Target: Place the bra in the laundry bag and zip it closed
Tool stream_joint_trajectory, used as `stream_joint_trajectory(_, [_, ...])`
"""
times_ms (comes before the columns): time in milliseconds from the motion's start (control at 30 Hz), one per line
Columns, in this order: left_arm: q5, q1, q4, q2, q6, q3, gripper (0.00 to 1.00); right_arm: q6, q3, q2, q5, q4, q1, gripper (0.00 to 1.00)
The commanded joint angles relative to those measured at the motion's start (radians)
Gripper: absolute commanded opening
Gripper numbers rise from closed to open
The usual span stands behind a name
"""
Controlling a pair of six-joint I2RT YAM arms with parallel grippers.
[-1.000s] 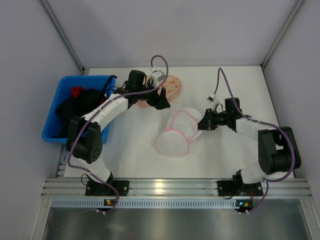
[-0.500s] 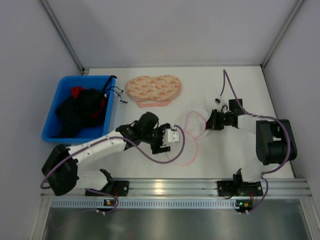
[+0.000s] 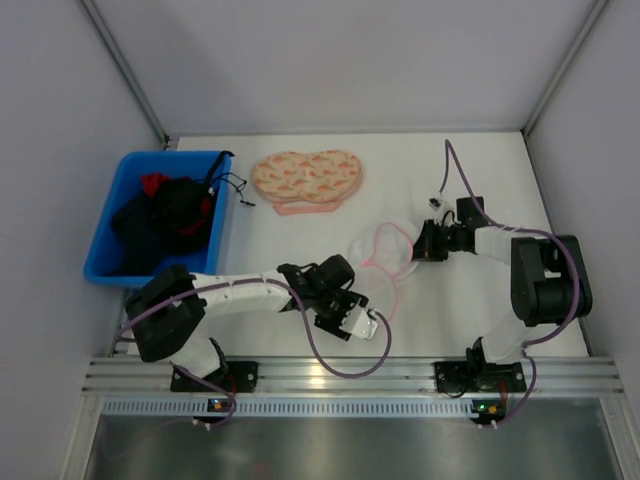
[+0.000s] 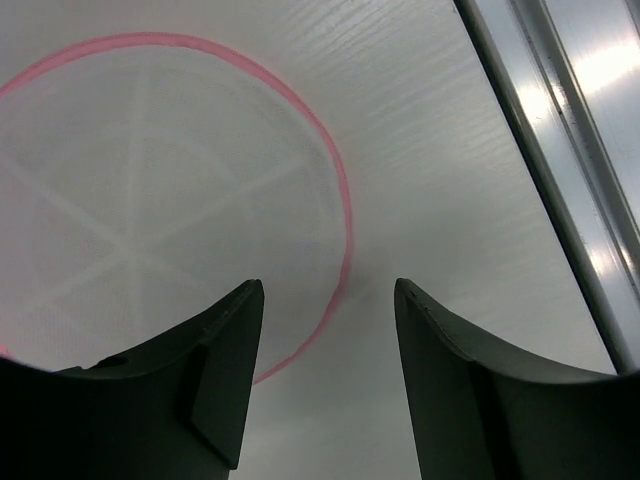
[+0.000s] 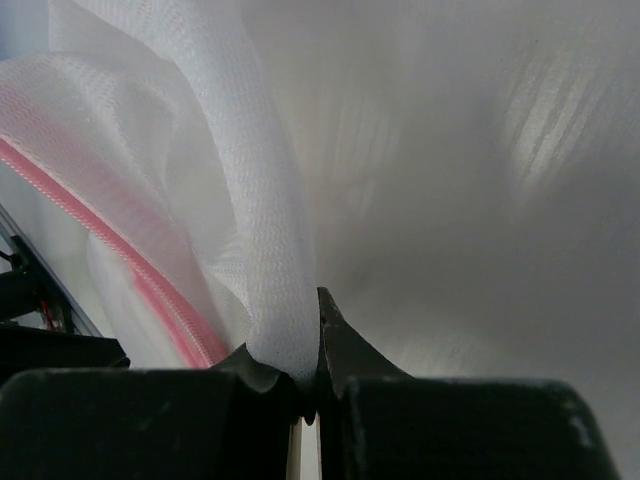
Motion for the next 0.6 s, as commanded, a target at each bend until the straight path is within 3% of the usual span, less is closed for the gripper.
stream_joint_trajectory(0, [0.009, -0.005, 0.009, 0.053, 0.1, 0.065, 0.61, -0.029, 0.036, 0.0, -0.01, -0.001, 0.0, 0.0])
stream_joint_trajectory(67, [-0.009, -0.005, 0.007, 0.111, 0.095, 0.083, 0.59, -0.031, 0.037, -0.001, -0.016, -0.004, 0.003, 0.0])
stream_joint_trajectory(200, [-0.032, -0.005, -0.022, 0.166, 0.121, 0.088, 0.38, -0.041, 0.042, -0.008, -0.033, -0.015, 0.006, 0.0])
stream_joint_trajectory(267, [-0.032, -0.005, -0.083, 0.173, 0.132, 0.1, 0.32, -0.041, 0.037, -0.012, -0.039, -0.016, 0.006, 0.0])
stream_joint_trajectory(433, [-0.025, -0.002, -0.192, 0.133, 0.038, 0.152, 0.0, -0.06, 0.037, -0.031, -0.054, -0.036, 0.009, 0.0])
stream_joint_trajectory(567, [0.108, 0.047, -0.24, 0.021, -0.188, 0.232, 0.0, -0.08, 0.028, -0.047, -0.071, -0.045, 0.009, 0.0])
